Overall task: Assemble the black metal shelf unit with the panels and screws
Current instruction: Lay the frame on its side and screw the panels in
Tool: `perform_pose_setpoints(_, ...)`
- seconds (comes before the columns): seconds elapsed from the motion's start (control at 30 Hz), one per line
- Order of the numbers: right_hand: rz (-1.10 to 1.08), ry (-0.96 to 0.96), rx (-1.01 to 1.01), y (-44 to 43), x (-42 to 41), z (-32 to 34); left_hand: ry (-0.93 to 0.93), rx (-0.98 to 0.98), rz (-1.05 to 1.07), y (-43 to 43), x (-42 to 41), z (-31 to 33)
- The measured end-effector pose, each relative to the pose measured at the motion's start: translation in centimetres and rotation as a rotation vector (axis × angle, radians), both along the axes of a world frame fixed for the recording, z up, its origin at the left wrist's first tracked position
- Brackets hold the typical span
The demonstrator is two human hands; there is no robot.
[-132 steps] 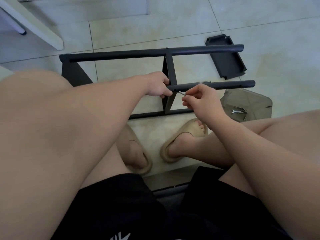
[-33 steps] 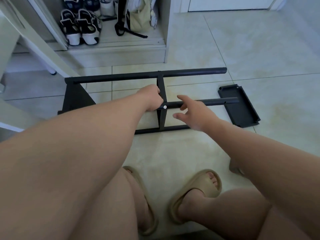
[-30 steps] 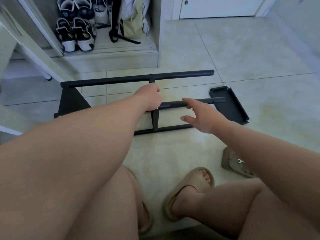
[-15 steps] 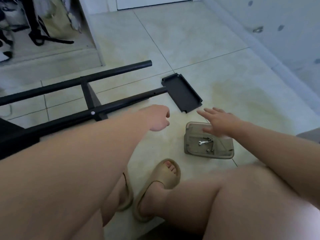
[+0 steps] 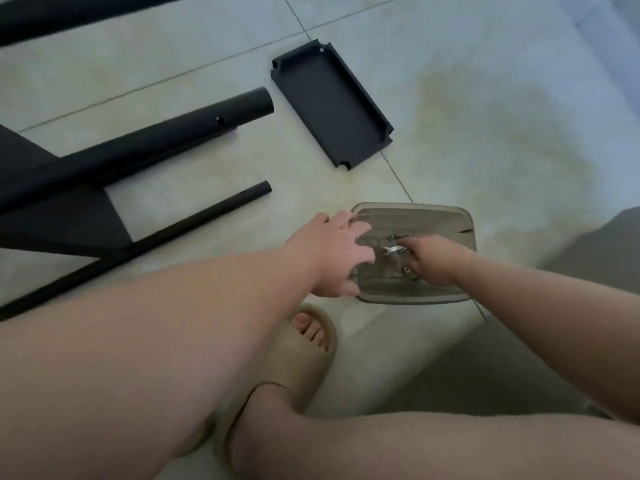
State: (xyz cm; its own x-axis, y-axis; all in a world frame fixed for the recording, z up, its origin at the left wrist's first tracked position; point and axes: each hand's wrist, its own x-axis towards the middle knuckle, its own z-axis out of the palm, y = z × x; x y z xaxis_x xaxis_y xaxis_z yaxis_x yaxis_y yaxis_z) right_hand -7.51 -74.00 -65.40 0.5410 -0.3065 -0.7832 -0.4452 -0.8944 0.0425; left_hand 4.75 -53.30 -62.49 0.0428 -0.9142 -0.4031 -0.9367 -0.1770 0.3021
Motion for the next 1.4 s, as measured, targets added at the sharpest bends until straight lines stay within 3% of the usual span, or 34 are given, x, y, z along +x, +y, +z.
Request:
perform_pose_setpoints(0.23, -0.212, -0.22, -0.013, -0.5, 0.1, -5.0, -0.038, -0.148, 0.012, 0.5, 0.0, -3.5)
perform_pose_setpoints(0.73, 0.02, -0.239, -0.136, -0.2, 0.5, -7.7, 0.006, -0.179, 0.03, 0.8, 0.8, -4.0)
perform_pose_setpoints(0.87, -0.022, -0.242, -0.102, 0.1, 1.4, -6.7, -0.008, -0.11, 0.056, 0.8, 0.3, -3.8)
perform_pose_setpoints(1.07, -0.172, -0.392, 0.014, 1.2, 2.0, -1.0, 0.017, 0.013, 0.126, 1.7, 1.3, 0.1)
perform_pose_setpoints(1.23, -0.125, -0.583, 0.079, 3.9, 3.9, 7.1, 0.085, 0.123, 0.349, 3.7, 3.4, 6.9)
perform_pose_setpoints(1.4, -0.072, -0.81, 0.113, 9.2, 7.4, 17.3, 0.134, 0.077, 0.6, 8.8, 5.1, 15.0)
